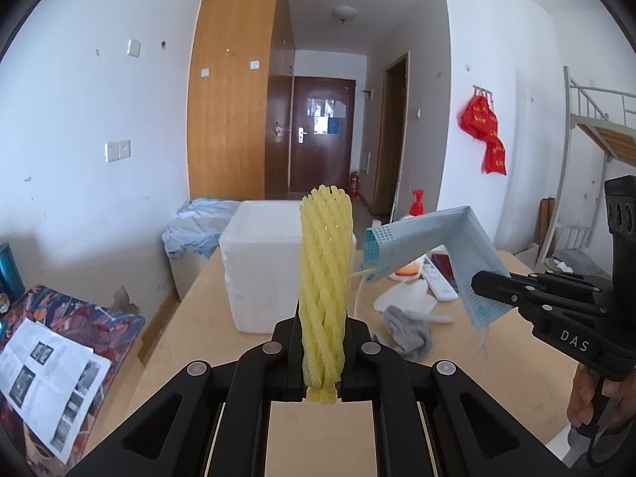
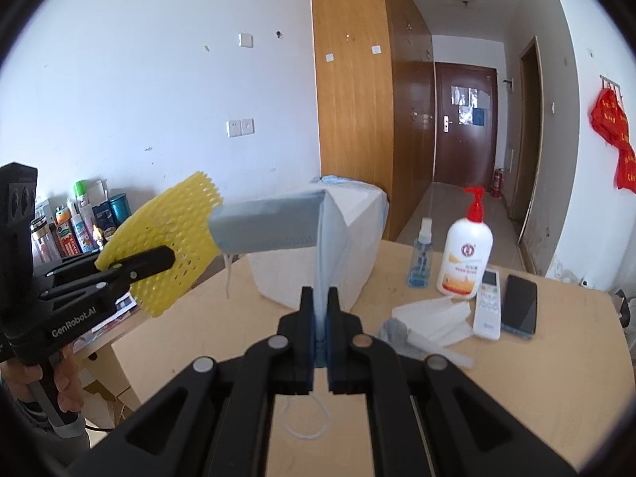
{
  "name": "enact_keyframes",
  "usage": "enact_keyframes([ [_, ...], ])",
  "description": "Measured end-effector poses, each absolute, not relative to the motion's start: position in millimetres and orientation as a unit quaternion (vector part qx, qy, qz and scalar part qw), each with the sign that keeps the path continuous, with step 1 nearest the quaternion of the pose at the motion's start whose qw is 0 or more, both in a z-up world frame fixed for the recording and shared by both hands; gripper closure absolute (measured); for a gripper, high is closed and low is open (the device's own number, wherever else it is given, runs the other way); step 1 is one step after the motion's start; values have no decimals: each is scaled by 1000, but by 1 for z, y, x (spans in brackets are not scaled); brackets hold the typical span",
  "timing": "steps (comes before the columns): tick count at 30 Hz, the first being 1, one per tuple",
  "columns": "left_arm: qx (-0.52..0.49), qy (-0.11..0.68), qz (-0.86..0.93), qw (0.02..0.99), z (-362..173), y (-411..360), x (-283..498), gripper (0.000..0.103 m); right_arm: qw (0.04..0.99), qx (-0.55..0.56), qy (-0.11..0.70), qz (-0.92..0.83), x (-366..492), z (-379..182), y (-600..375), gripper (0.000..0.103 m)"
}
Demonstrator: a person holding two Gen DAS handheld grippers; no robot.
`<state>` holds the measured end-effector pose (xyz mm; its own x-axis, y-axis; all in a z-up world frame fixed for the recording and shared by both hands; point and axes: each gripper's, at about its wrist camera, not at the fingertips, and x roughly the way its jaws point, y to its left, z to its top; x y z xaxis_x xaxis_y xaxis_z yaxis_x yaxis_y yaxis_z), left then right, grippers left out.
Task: Organize soft objects
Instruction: 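Lift the yellow mesh sleeve and blue mask and carry both toward the white foam box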
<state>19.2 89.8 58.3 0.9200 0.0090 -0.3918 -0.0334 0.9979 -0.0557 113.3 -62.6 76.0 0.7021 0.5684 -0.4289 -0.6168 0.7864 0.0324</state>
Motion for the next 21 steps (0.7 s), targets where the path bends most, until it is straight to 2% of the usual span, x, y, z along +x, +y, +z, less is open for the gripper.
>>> enact_keyframes([
  [21,-21,203,22,979,85,108,93,94,921,-77,216,315,181,104,-26,97],
])
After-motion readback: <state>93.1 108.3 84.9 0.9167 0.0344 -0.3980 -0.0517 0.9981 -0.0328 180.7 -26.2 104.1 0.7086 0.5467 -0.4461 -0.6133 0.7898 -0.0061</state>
